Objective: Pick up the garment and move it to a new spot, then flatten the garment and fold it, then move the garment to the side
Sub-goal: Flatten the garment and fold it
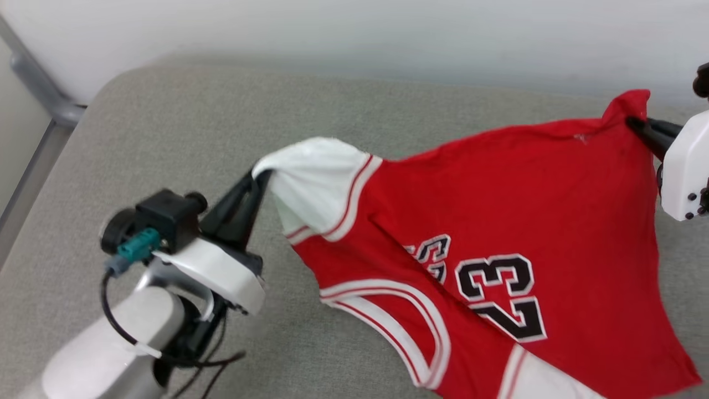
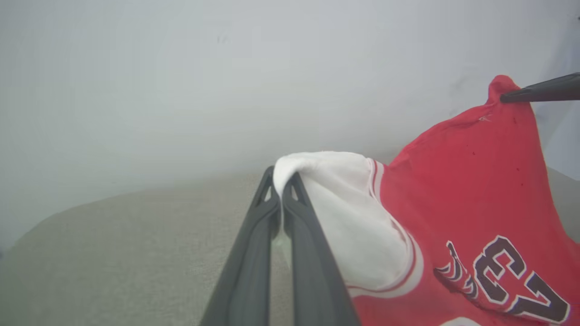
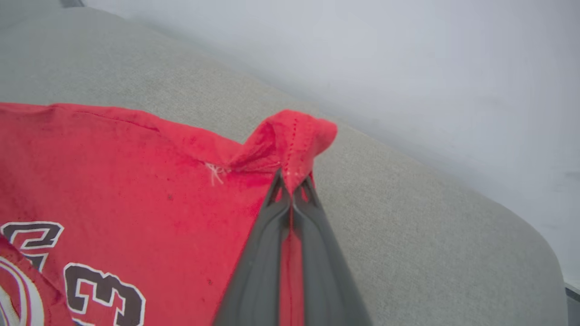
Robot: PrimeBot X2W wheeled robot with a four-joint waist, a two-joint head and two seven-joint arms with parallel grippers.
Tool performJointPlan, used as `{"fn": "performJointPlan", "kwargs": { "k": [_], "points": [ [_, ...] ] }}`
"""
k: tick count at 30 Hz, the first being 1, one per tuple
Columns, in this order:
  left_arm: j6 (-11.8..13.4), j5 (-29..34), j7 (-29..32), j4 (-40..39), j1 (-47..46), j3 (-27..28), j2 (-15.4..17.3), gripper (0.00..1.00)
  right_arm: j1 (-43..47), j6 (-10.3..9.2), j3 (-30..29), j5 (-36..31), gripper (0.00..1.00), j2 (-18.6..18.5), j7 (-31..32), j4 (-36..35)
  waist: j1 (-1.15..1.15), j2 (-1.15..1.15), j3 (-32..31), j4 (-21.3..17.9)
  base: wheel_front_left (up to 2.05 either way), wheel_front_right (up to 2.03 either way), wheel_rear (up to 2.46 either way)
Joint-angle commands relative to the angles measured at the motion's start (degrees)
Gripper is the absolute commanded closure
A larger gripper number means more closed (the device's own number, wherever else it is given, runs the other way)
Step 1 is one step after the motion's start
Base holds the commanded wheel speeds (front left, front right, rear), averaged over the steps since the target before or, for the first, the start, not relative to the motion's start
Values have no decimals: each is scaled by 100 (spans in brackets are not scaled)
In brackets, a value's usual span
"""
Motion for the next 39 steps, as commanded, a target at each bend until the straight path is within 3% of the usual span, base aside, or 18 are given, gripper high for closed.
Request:
{"fn": "performJointPlan", "kwargs": {
  "k": [1,9,19,30,39],
  "points": [
    [35,93,82,-91,-212,76,123,100,74,-6,-68,-32,100,35,-170,-125,0,0,-219,-198,0,0,0],
    [-72,376,583,-412,-1322,269,385,100,-175,-7,-475,-217,100,138,-637,-732,0,0,-200,-389,0,0,0],
    [-436,678,980,-88,-3269,497,21,100,-1246,-7,-993,-649,100,203,-619,-1084,0,0,625,-477,0,0,0],
    [-998,1026,1048,1127,-5933,880,-376,100,-3733,-7,-1031,-1419,100,504,-619,-474,0,0,1803,-525,0,0,0],
    [-1344,1271,881,2038,-7600,1010,-643,100,-5559,-7,-839,-1611,100,755,-957,411,0,0,2308,-466,0,0,0]
  ]
}}
